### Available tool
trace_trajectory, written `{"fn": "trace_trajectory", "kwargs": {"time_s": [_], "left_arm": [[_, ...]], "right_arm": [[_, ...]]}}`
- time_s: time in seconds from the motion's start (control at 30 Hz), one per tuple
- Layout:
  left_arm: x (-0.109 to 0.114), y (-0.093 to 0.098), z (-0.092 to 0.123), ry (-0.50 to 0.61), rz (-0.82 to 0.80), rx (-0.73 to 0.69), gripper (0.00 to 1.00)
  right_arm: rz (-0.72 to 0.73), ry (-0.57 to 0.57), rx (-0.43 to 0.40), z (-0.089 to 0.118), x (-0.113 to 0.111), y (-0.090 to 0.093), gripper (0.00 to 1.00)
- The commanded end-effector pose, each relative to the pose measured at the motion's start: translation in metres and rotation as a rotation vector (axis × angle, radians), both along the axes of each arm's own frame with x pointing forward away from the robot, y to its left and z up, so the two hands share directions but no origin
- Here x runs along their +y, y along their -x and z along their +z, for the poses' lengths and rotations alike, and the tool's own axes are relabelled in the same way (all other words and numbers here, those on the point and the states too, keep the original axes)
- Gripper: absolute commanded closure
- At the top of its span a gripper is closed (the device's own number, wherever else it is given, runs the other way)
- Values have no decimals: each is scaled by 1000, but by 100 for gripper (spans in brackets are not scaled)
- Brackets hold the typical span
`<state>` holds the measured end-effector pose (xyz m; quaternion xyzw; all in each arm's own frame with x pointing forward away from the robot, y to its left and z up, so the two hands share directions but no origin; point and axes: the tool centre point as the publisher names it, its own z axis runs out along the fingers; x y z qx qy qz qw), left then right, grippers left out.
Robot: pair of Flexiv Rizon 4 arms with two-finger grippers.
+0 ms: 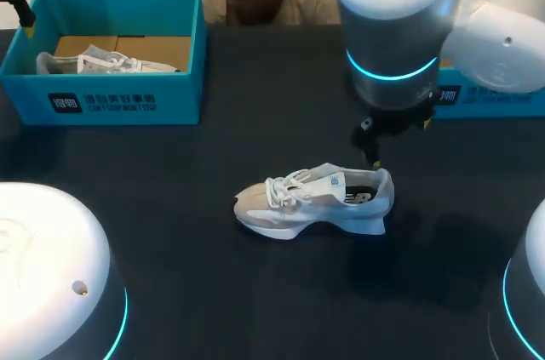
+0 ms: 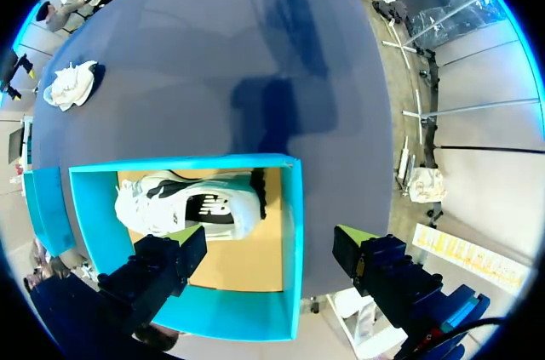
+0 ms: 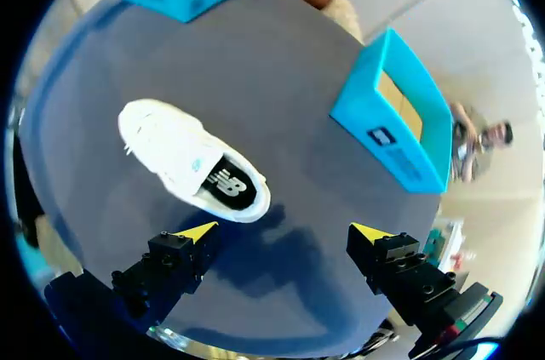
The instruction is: Take the shoe out of the shoebox, open the shoe tongue, remove and reinsert the insole, then place the shoe into the shoebox
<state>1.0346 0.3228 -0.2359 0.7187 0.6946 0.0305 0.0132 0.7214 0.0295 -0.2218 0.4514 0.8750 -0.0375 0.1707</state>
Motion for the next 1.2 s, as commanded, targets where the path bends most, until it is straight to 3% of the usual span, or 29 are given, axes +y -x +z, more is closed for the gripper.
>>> {"fn": "trace_trajectory", "kwargs": {"time_s": [0.03,0.53,0.57,0.83,1.2], "left_arm": [[0,2,1,-2,-1,-4,0],[0,2,1,-2,-1,-4,0],[0,2,1,-2,-1,-4,0],[0,2,1,-2,-1,-4,0],[0,2,1,-2,-1,-4,0]], "right_arm": [[350,-17,39,8,-12,2,0],[350,-17,39,8,-12,2,0],[389,-68,32,5,-12,2,0],[694,-142,78,-10,-16,5,0],[838,-299,32,-28,-37,-11,0]]}}
